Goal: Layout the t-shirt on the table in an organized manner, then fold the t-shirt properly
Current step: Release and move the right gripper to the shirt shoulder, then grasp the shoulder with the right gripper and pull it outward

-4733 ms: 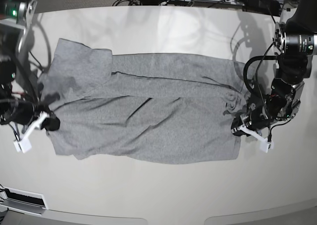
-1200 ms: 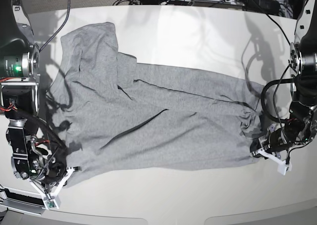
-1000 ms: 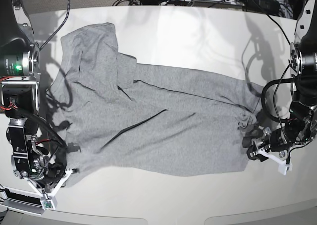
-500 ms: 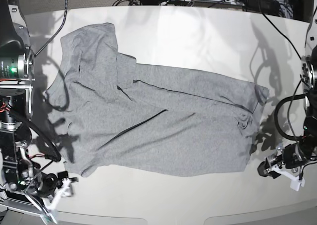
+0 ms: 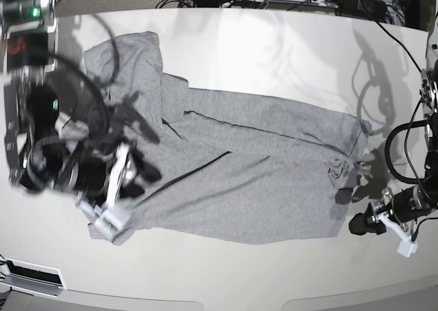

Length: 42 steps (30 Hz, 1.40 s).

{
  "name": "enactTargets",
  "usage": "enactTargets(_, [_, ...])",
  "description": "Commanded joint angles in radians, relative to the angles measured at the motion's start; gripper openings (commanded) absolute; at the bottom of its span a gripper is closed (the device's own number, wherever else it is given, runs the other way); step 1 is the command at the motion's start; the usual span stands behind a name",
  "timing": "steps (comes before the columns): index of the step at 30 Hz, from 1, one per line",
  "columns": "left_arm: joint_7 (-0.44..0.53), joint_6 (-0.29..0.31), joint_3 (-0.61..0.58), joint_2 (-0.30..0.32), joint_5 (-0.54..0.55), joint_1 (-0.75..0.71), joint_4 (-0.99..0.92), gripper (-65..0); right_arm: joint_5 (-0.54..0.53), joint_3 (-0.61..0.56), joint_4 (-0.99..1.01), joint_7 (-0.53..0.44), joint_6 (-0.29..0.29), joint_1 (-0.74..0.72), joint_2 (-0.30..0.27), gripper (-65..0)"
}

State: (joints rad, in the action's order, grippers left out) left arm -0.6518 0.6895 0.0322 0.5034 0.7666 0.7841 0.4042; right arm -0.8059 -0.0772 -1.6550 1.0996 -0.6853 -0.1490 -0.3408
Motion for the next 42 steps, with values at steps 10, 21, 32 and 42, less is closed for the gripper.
enactTargets(10, [0.023, 0.009, 0.003, 0.034, 0.044, 0.031, 0.016, -31.2, 0.032, 0.006, -0.161, -0.047, -0.013, 0.303, -0.007, -29.9])
enactTargets(21, [0.027, 0.009, 0.003, 0.034, 0.105, -0.054, 0.016, -31.2, 0.37, 0.006, -0.16, -0.4, 0.092, 0.446, -0.003, -15.1])
enactTargets(32, [0.068, 0.009, 0.003, 0.034, 0.107, -0.094, 0.016, -31.2, 0.474, 0.005, -0.149, -0.408, 0.223, 0.445, 0.115, -15.7])
enactTargets(42, [0.076, 0.009, 0.003, 0.034, 0.108, -0.094, 0.016, -31.2, 0.471, 0.005, 0.006, -0.438, 0.221, 0.401, 0.133, -17.1])
